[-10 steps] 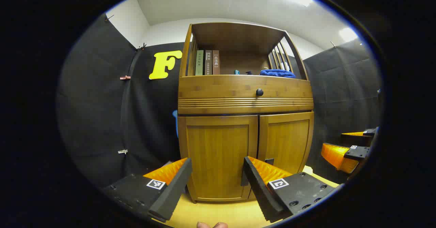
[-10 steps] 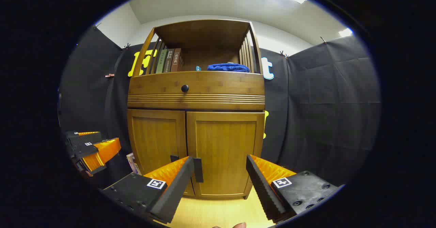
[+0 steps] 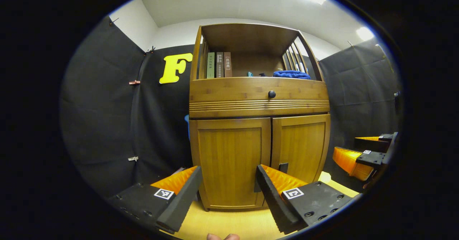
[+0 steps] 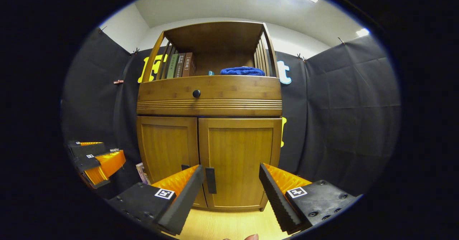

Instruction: Open the right door of the double-door shoe cabinet with the right hand, and open the left door with the left hand.

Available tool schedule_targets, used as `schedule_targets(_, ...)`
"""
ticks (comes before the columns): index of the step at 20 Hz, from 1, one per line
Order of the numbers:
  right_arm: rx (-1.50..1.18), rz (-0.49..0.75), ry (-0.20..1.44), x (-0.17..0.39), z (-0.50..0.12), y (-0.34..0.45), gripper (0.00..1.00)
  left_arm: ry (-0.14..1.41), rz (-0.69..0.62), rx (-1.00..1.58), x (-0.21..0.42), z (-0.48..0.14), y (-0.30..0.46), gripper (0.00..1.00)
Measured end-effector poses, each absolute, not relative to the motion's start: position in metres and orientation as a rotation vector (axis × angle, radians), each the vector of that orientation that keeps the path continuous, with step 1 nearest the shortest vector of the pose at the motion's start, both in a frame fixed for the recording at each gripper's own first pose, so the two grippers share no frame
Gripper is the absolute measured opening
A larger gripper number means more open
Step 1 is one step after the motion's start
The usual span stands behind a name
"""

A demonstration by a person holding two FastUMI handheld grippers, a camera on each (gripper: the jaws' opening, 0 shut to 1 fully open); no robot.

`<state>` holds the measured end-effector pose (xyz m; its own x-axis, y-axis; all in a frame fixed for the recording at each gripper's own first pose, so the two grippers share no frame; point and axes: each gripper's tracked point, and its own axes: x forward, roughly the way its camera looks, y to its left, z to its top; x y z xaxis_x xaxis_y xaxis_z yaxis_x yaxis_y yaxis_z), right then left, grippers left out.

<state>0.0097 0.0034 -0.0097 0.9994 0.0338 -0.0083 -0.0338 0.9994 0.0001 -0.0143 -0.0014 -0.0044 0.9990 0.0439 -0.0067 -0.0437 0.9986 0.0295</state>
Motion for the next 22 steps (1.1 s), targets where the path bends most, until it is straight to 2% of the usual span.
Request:
schedule_targets(4, -0.022, 0.05, 0.018, 0.009, -0.01, 0.005, 0.96, 0.011, 0.062, 0.005, -0.02, -0.007, 0.003, 0.92)
schedule_targets(6, -0.012, 0.06, 0.023, 0.007, -0.009, 0.009, 0.99, 0.01, 0.073, 0.003, -0.022, -0.006, 0.007, 0.94)
schedule_targets(9, -0.025, 0.065, 0.028, 0.006, -0.013, 0.012, 0.97, 0.008, 0.079, 0.006, -0.024, -0.007, 0.012, 0.94)
schedule_targets(11, -0.022, 0.068, 0.032, 0.003, -0.014, 0.012, 1.0, 0.011, 0.08, 0.003, -0.023, -0.009, 0.012, 0.94)
schedule_targets(14, -0.023, 0.067, 0.04, 0.005, -0.016, 0.012, 0.97, 0.015, 0.079, 0.001, -0.021, -0.011, 0.015, 0.94)
schedule_targets(18, -0.015, 0.07, 0.053, 0.021, -0.025, 0.014, 0.98, 0.02, 0.07, 0.006, -0.023, -0.015, 0.016, 0.94)
schedule_targets(19, -0.003, 0.075, 0.058, 0.028, -0.028, 0.017, 0.98, 0.021, 0.066, 0.007, -0.024, -0.015, 0.016, 0.92)
schedule_targets(22, 0.038, 0.096, 0.076, 0.063, -0.049, 0.029, 0.98, 0.028, 0.067, 0.022, -0.025, -0.017, 0.018, 0.94)
